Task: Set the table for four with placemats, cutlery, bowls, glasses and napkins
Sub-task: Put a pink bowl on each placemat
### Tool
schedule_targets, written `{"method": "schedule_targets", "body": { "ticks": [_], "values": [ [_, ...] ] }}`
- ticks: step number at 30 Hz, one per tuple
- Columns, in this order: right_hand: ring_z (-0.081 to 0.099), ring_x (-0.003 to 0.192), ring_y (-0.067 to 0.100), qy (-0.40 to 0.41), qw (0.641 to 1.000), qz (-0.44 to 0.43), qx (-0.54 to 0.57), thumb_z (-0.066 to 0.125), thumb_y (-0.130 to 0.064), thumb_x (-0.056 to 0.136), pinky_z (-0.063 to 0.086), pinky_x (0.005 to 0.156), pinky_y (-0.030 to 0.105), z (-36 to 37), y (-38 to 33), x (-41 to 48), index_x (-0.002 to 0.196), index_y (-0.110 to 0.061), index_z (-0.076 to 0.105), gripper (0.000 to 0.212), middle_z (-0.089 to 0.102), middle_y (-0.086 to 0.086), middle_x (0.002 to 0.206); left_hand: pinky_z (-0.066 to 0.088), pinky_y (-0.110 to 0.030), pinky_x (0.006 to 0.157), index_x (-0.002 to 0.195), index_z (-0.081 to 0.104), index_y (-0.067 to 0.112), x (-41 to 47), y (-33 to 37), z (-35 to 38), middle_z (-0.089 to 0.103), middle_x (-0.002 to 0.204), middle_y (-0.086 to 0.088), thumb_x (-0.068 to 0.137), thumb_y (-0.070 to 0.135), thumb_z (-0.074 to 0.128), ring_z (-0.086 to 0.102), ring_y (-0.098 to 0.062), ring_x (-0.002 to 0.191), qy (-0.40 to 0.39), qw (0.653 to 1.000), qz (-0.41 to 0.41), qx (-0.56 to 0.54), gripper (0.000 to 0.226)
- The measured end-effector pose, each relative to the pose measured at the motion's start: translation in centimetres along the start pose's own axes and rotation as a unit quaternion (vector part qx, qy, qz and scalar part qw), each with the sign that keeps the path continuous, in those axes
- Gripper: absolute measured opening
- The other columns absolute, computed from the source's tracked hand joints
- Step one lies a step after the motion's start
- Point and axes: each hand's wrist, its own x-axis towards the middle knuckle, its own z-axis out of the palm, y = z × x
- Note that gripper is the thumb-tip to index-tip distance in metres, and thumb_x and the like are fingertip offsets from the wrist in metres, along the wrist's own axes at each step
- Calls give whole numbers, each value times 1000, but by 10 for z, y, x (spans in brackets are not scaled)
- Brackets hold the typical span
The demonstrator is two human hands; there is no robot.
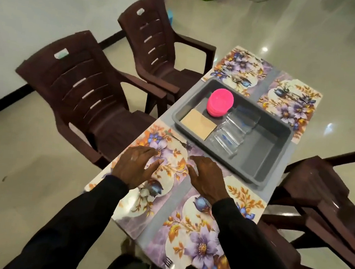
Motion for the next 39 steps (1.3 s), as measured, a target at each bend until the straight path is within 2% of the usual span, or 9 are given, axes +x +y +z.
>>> {"method": "schedule_targets", "body": {
  "ticks": [4,11,14,17,21,27,33,37,39],
  "values": [
    [63,117,29,10,999,46,10,59,-34,100,51,97,41,-9,20,24,129,-15,66,36,69,7,128,50,-37,83,111,74,13,50,1,12,75,112,-5,100,53,44,69,-28,100,-26,999,30,-5,50],
    [63,115,30,5,995,101,10,57,-28,99,52,94,42,-20,52,66,130,-16,65,34,70,7,125,52,-38,90,114,72,17,127,-6,36,73,117,-3,99,48,49,68,-25,105,-67,995,68,-16,41],
    [60,122,28,7,991,132,29,57,-26,100,50,99,40,-19,63,87,133,-14,64,36,67,7,132,52,-35,83,113,71,16,157,-11,42,74,113,-4,99,40,55,69,-26,100,-62,993,92,-30,32],
    [62,121,28,6,987,153,52,57,-22,100,49,97,38,-14,74,109,132,-12,65,35,67,8,131,47,-28,74,103,74,13,184,-11,41,76,103,-4,96,30,64,70,-26,90,-44,991,114,-45,21],
    [62,120,29,-1,985,165,58,56,-17,99,51,96,39,-4,86,138,131,-12,65,34,68,8,130,52,-34,79,107,75,13,212,-23,54,76,109,-5,96,29,62,70,-27,97,-52,992,100,-52,23],
    [64,117,30,15,980,186,72,56,-22,98,53,93,42,10,106,165,129,-14,66,34,70,7,127,53,-35,78,108,74,15,238,-37,73,75,111,-3,98,29,63,70,-26,98,-78,990,108,-44,20],
    [68,85,27,159,928,271,200,53,-40,95,56,75,44,9,133,211,103,-13,62,30,71,5,93,53,-36,87,116,71,18,265,-47,89,72,120,0,103,37,53,66,-22,107,-109,988,86,-68,29],
    [64,102,28,167,887,341,264,53,-44,99,54,87,42,7,149,252,125,-5,52,47,67,12,115,52,-38,93,121,70,16,273,-48,91,71,125,-3,104,38,52,65,-23,112,-116,987,62,-92,33],
    [61,108,29,168,867,369,290,54,-41,100,54,89,42,10,155,270,129,-4,51,47,63,14,121,51,-38,96,122,70,17,273,-50,93,70,126,-2,104,40,51,64,-21,114,-116,986,44,-111,35]
  ]
}}
